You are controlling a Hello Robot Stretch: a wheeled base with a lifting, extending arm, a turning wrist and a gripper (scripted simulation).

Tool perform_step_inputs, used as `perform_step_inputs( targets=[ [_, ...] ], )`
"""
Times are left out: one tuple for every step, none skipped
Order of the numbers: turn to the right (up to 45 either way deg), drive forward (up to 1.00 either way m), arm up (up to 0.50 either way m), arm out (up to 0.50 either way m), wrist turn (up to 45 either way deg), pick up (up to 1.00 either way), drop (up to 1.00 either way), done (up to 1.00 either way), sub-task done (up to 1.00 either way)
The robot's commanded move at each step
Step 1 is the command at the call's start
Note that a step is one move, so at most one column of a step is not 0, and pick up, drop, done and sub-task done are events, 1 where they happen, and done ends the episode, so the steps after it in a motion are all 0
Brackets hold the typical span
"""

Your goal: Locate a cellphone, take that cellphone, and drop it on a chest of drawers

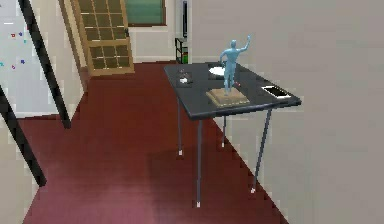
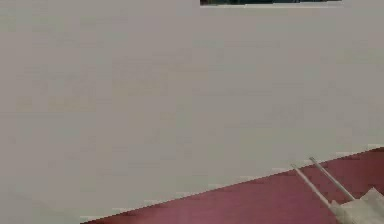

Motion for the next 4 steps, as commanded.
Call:
perform_step_inputs(
  targets=[
    [3.0, 0.00, 0.00, 0.00, 0.0, 0.00, 0.00, 0.00, 0.00],
    [0.0, 0.50, 0.00, 0.00, 0.0, 0.00, 0.00, 0.00, 0.00],
    [-45.0, 0.00, 0.00, 0.00, 0.0, 0.00, 0.00, 0.00, 0.00],
    [-15.0, 0.00, 0.00, 0.00, 0.0, 0.00, 0.00, 0.00, 0.00]
  ],
)
